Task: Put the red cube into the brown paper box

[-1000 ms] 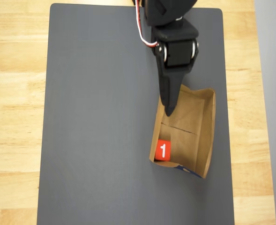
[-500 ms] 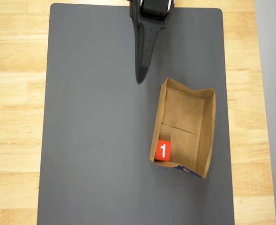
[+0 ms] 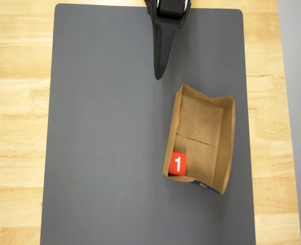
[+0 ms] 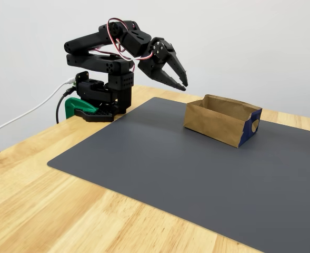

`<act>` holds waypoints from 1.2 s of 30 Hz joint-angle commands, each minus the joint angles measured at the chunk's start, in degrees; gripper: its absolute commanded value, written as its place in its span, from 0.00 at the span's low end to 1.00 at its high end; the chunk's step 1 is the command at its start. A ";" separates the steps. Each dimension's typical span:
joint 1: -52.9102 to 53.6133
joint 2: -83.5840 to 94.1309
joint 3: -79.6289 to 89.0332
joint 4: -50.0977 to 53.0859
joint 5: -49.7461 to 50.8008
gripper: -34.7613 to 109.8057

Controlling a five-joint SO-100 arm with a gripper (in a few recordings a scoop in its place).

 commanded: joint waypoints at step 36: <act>-0.88 0.00 0.00 7.21 2.46 0.24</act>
